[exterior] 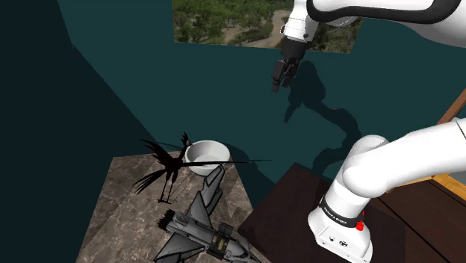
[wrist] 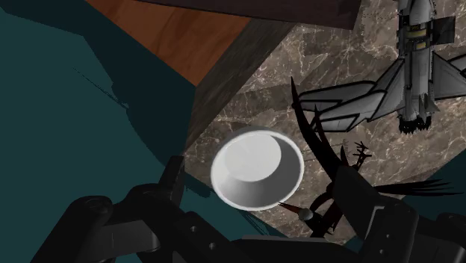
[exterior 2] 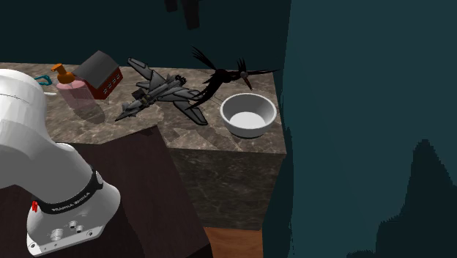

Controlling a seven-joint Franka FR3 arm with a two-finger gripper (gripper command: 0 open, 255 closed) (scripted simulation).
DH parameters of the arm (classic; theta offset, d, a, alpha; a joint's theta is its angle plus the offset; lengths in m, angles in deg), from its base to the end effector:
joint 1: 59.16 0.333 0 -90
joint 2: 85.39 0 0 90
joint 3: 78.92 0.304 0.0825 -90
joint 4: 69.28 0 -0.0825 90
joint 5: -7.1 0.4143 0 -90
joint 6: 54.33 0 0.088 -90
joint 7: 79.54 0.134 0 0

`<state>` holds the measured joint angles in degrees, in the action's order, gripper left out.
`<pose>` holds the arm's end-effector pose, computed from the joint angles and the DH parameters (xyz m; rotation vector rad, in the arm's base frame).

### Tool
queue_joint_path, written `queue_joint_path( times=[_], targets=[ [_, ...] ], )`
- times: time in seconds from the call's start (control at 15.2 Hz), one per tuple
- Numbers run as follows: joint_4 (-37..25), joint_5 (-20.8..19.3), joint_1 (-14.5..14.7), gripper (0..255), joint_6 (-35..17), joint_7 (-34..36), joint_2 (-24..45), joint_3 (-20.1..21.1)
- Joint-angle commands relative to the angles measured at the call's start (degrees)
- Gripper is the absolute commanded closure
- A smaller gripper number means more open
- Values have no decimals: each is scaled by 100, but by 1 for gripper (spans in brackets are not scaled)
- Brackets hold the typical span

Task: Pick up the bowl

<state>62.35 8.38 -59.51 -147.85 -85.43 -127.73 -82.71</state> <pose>0.3664 -0.0280 0.5733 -3.0776 -0.0702 -0.1198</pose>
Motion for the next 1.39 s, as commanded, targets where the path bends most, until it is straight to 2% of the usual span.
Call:
queue_joint_path(
  times=[0.0, 0.66, 1.32],
  targets=[
    [0, 0, 0, 0, 0, 0, 0, 0],
    [608, 175, 58, 0, -1866, -91, 1368, -124],
    [424, 587, 191, 0, -3514, -355, 3330, -254]
  ],
)
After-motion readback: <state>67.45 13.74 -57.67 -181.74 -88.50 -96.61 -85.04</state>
